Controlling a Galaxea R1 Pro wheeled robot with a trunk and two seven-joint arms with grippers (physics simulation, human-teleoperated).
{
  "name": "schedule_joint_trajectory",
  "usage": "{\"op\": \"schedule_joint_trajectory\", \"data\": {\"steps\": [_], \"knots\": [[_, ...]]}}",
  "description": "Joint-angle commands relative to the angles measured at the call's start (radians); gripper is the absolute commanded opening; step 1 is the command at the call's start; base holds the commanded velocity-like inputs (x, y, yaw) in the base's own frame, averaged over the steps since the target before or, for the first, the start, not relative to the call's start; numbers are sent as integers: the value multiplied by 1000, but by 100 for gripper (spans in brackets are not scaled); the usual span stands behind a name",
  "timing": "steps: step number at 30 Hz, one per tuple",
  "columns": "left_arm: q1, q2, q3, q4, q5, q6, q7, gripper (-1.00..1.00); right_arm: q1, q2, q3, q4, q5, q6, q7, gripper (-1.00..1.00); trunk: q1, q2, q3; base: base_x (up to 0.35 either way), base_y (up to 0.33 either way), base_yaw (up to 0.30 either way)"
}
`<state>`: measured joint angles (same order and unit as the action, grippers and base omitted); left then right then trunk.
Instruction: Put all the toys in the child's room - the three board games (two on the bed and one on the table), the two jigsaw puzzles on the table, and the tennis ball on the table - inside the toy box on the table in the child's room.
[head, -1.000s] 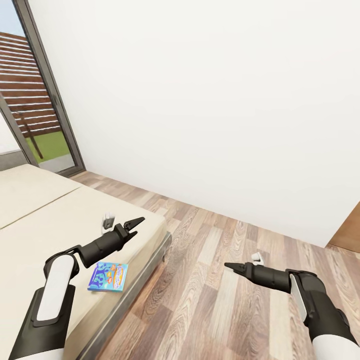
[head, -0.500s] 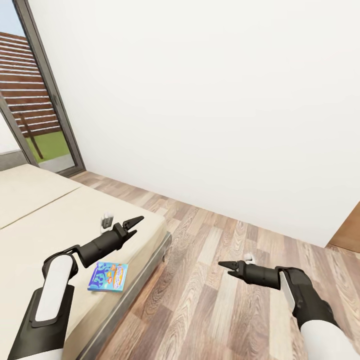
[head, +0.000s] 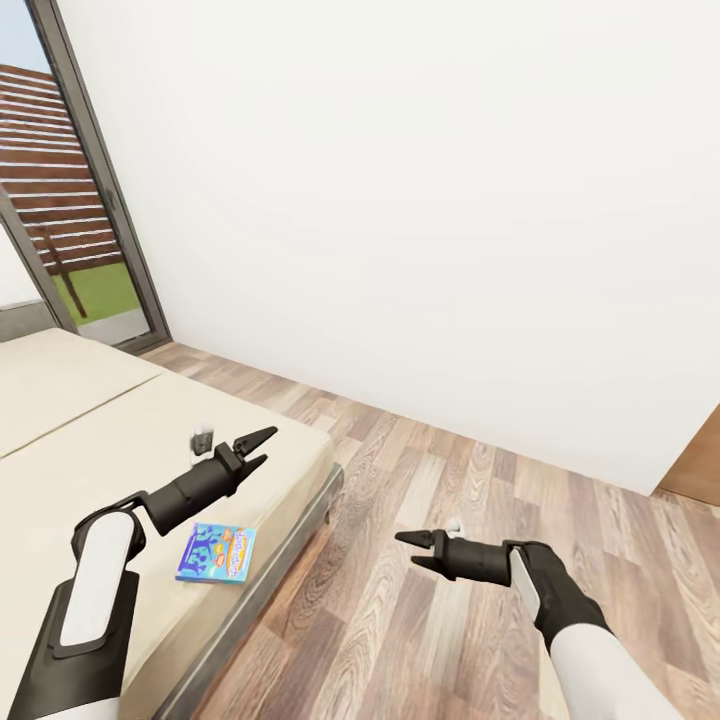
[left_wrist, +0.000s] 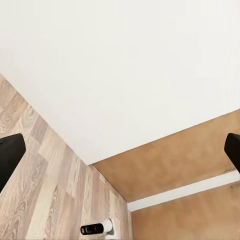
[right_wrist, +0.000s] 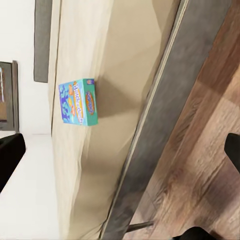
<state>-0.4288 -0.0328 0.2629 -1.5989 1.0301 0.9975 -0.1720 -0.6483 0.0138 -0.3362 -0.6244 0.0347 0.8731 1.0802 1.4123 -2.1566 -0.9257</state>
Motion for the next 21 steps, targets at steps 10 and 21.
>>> {"op": "schedule_joint_trajectory", "data": {"steps": [10,21], "knots": [[-1,-2,12,5,-9,8,-14,100,-6,19,17,21,5,-3,51,100,0,0,4,0,0,167],[-1,0,12,6,-9,9,-15,100,-7,17,46,24,10,-6,162,100,0,0,9,0,0,177]]}}
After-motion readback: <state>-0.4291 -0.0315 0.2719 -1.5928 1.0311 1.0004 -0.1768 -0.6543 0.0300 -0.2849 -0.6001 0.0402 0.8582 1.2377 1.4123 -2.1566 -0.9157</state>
